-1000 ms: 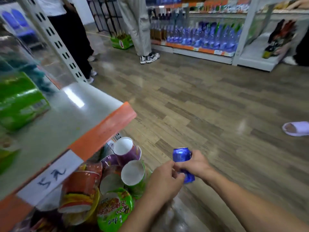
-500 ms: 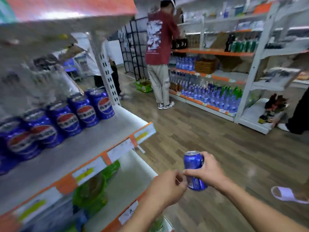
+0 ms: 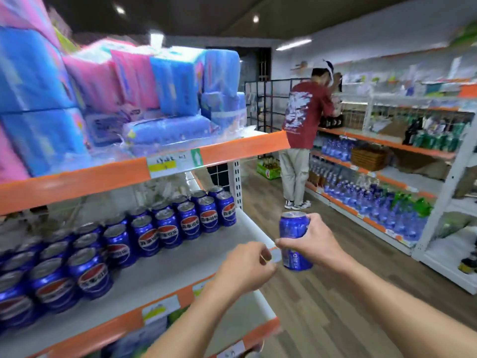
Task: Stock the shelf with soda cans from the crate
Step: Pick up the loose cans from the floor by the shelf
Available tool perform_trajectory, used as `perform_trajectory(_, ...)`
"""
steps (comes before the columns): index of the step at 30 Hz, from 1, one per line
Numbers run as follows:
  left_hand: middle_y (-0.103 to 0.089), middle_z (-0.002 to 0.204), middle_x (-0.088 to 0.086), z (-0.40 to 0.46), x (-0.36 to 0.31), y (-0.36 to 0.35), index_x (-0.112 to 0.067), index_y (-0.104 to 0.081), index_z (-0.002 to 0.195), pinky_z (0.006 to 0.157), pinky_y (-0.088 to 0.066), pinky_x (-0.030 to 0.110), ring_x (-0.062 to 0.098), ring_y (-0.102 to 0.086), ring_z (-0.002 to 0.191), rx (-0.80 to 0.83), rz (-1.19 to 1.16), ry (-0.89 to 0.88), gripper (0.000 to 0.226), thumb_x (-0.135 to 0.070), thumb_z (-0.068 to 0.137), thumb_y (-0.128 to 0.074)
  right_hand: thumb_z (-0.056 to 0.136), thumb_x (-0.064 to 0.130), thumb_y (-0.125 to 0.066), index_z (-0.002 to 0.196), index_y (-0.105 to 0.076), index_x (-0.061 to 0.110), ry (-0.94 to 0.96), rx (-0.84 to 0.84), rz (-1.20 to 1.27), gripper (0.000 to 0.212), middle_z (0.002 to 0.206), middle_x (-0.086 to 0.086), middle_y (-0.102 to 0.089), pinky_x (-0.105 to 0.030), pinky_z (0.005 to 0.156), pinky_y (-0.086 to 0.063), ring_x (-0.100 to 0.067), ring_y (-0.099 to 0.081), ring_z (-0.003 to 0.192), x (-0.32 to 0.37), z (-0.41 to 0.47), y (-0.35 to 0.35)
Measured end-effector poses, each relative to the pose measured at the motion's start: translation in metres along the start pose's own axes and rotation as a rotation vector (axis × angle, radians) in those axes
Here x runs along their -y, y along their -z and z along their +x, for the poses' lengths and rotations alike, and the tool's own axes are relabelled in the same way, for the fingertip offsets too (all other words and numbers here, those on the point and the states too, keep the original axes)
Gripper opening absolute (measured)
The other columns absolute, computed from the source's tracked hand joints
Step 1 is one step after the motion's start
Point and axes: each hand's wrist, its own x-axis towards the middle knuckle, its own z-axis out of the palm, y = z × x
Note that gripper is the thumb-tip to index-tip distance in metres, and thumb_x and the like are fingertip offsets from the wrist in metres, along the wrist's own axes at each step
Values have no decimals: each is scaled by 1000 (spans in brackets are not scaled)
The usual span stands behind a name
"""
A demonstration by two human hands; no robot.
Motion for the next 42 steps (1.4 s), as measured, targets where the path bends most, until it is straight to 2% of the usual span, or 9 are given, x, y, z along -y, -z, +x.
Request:
perform_trajectory(8,-72,106,-9,-39,53,32,-28,-67,110,84,-52,28,14,-66,100,-41,-71,195,26,-42,90,-60,52,38,-93,115,-48,31,137,195,165,77,96,10,-67,-34,81,-57,-9,-67,87,40,0,-59)
perform_trajectory(13,-70,111,-9,-58,97,46,-28,-67,116,80,-48,25,11,-65,102,-102,-68,316,31,-43,90,-61,62,18,-91,123,-44,25,168,297,333,78,99,5,-69,-30,77,-57,-11,-69,86,61,-1,-118)
perform_trajectory(17,-68,115,-8,-72,135,61,-28,-64,120,78,-49,24,9,-63,99,-159,-125,412,33,-39,89,-62,70,4,-85,124,-39,27,209,375,425,75,107,12,-64,-15,69,-45,2,-61,91,85,-7,-172)
perform_trajectory(19,-66,118,-8,-79,153,67,-28,-62,123,72,-45,21,7,-60,98,-166,-120,446,34,-37,90,-60,72,2,-83,126,-36,26,225,425,451,75,109,14,-61,-18,74,-44,2,-59,95,95,-9,-201)
perform_trajectory(22,-65,123,-5,-87,181,76,-25,-62,126,83,-48,25,11,-62,108,-166,-89,484,36,-32,91,-58,76,0,-79,128,-32,26,238,489,439,75,109,11,-61,-24,82,-44,-3,-61,99,108,-12,-247)
perform_trajectory(26,-66,121,-3,-96,216,90,-24,-61,125,82,-48,26,15,-64,105,-172,-82,542,33,-29,93,-56,74,7,-81,125,-34,27,256,517,418,73,108,15,-60,-9,75,-42,-8,-60,100,125,-19,-298)
perform_trajectory(32,-70,110,3,-95,251,108,-16,-65,112,82,-53,34,22,-65,100,-187,-10,543,25,-30,94,-53,72,16,-84,123,-45,25,291,556,371,65,116,12,-62,-7,76,-43,-7,-60,108,139,-22,-341)
perform_trajectory(37,-70,109,3,-96,268,108,-18,-64,105,84,-54,39,25,-65,101,-126,8,540,20,-28,92,-51,60,36,-91,111,-46,22,272,467,337,70,112,4,-61,-34,85,-51,-15,-59,103,148,-23,-355)
perform_trajectory(42,-70,109,5,-104,274,108,-15,-62,116,86,-54,41,27,-65,99,-93,5,513,26,-26,95,-52,57,42,-93,119,-44,21,284,433,312,82,118,4,-57,-29,85,-47,-16,-56,108,147,-24,-359)
